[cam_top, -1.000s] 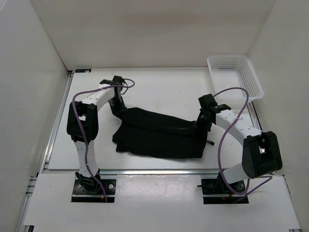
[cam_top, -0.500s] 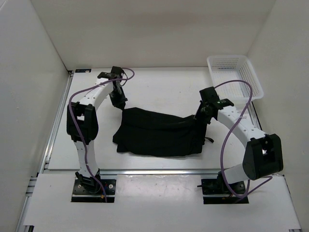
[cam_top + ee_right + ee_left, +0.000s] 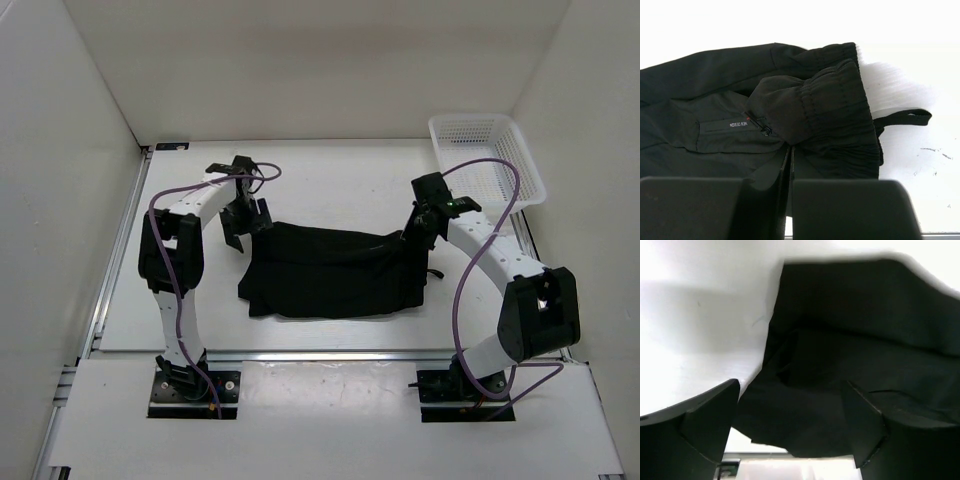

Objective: Fold and stack the shorts
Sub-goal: Fold the shorts

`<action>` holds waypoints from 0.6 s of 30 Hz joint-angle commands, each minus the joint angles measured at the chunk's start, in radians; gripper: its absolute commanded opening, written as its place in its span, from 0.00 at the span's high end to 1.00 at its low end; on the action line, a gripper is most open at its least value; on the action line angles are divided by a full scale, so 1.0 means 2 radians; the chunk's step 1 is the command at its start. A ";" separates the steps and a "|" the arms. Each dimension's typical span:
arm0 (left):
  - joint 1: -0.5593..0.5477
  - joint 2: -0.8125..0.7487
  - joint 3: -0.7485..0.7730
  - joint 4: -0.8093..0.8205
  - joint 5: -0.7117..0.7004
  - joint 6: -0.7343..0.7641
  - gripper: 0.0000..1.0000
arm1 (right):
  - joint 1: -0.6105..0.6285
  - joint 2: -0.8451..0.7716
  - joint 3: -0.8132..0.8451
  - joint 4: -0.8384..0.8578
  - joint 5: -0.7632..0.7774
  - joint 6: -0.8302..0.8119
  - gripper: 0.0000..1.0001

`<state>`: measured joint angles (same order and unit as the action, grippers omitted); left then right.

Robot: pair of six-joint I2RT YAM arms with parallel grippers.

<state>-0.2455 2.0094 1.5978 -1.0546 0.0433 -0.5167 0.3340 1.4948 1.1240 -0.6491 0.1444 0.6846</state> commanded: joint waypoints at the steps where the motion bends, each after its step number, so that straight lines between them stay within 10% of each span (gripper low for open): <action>1: 0.001 -0.015 -0.010 0.027 0.027 0.015 0.17 | -0.002 -0.008 0.002 0.000 0.008 -0.006 1.00; 7: -0.009 0.012 -0.004 0.032 0.027 0.015 0.39 | -0.002 -0.017 0.002 0.000 0.008 -0.006 1.00; 11: -0.009 0.012 -0.004 0.032 0.032 0.020 0.86 | -0.002 -0.017 0.002 0.000 0.008 -0.006 1.00; 18: -0.009 -0.045 0.001 0.020 0.046 0.021 0.90 | -0.002 -0.029 0.002 -0.011 0.002 -0.010 1.00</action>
<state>-0.2596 2.0434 1.5696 -1.0122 0.0940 -0.4789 0.3340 1.4895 1.1229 -0.6518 0.1440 0.6792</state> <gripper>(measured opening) 0.111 0.005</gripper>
